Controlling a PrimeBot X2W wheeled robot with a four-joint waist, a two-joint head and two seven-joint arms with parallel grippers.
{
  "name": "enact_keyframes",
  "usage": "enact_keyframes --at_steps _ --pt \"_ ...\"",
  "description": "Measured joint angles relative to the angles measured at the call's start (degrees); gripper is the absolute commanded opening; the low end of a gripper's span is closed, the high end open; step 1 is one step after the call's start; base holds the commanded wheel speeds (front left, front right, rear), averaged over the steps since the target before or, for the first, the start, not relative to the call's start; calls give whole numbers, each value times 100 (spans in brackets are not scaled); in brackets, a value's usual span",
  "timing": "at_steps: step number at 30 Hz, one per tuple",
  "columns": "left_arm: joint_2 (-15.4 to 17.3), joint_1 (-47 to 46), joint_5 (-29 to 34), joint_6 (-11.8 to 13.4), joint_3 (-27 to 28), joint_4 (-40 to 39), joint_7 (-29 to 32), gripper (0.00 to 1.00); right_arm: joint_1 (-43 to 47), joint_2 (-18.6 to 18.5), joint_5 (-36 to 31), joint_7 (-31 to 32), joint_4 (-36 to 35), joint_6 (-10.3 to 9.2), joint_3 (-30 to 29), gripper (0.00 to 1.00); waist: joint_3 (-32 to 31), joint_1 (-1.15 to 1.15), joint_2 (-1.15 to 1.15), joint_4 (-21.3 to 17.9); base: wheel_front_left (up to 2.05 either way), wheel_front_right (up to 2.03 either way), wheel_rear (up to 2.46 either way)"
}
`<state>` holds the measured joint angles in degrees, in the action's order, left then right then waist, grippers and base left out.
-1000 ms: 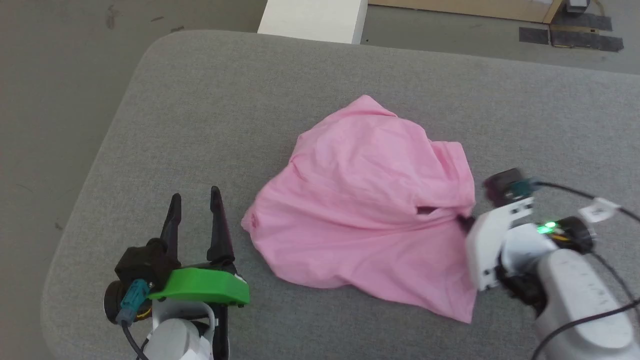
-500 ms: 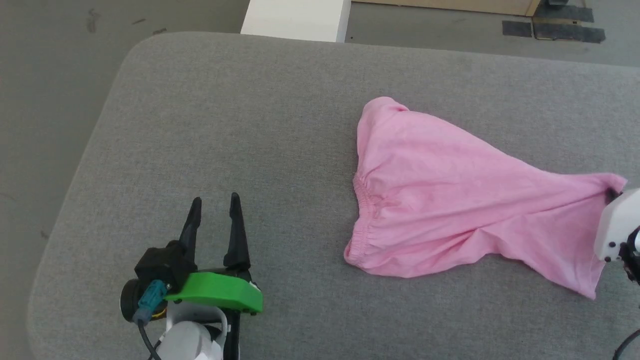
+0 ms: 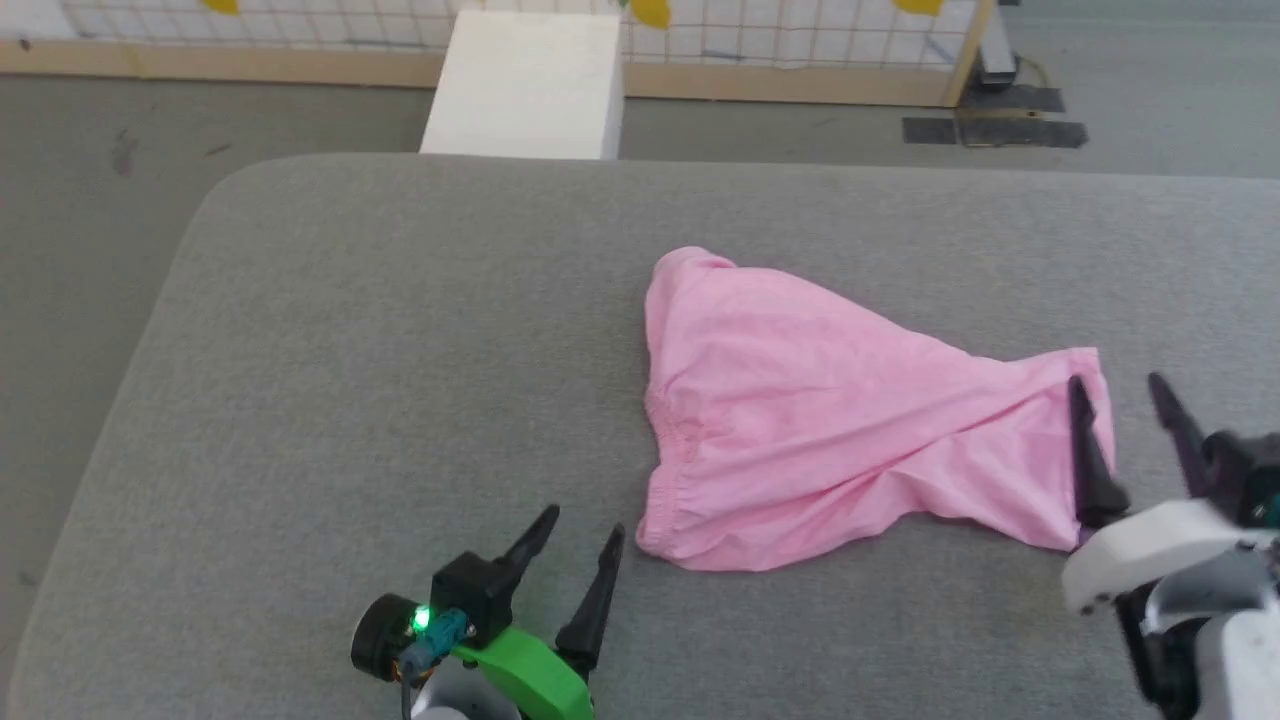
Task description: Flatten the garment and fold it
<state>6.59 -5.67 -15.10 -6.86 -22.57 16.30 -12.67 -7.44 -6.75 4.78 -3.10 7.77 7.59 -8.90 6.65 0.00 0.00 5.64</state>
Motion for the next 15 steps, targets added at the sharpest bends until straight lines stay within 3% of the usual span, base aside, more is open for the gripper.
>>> enact_keyframes --at_steps 4,15 --pt "55 -15 -10 0 -82 259 101 100 427 257 40 -27 -342 0 227 100 -78 0 0 -240 0 0 0" --pt "-135 -273 -208 521 141 867 428 100 659 375 327 -71 -454 -1 599 100 -47 0 0 -998 0 0 0"
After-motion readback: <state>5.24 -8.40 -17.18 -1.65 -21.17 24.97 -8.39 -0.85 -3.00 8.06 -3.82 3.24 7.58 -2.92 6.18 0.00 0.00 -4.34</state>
